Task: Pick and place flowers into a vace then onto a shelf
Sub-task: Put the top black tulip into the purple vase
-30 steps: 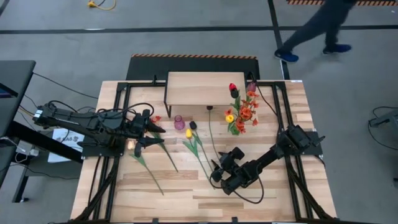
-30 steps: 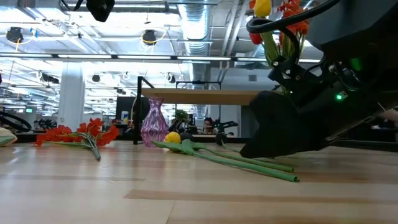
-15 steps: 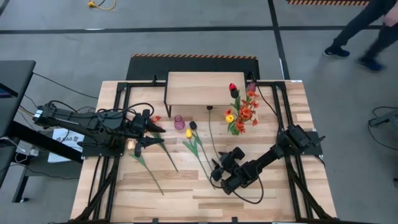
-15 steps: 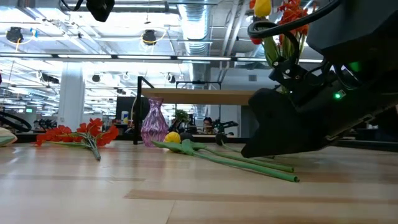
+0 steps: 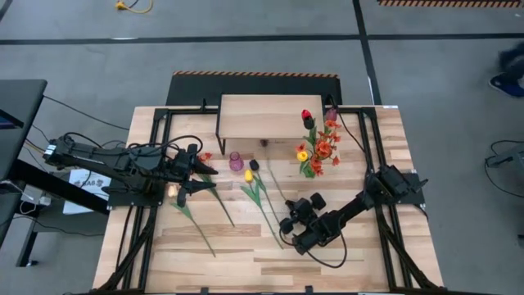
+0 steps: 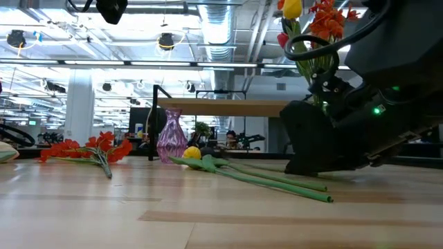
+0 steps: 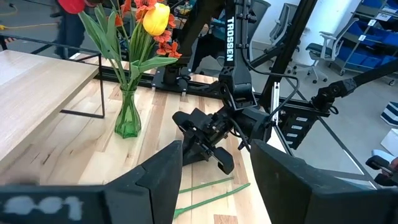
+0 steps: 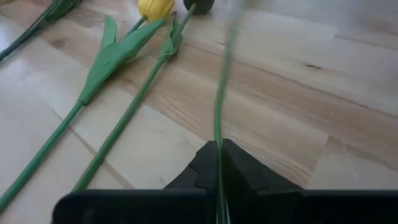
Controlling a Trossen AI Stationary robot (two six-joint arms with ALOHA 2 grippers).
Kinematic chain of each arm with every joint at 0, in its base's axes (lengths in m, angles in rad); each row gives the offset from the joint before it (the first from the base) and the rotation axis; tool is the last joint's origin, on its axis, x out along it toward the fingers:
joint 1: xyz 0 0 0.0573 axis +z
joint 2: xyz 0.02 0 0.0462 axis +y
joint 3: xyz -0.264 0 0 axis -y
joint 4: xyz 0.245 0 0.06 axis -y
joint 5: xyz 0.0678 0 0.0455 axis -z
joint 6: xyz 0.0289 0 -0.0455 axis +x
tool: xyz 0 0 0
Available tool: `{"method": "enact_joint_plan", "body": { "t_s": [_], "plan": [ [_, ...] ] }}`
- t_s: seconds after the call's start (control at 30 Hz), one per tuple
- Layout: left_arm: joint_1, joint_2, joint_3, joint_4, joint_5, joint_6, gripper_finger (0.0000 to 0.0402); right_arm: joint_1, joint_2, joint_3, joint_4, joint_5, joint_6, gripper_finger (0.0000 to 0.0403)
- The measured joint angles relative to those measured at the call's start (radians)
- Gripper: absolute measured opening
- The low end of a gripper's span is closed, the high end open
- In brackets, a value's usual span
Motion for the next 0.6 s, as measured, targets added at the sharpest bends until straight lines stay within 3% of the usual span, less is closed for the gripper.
{"method": "enact_joint_plan", "body": {
  "t_s": [0.47,0.6],
  "plan": [
    [0.0,0.0,0.0,-0.002,0.0,0.0,0.018,0.057,-0.001,0.003,-0.019,0.006,0.147,0.0001],
    [0.0,0.0,0.0,-0.005,0.0,0.0,0.018,0.08,-0.031,0.038,-0.09,-0.034,0.15,0.0001]
  ]
}}
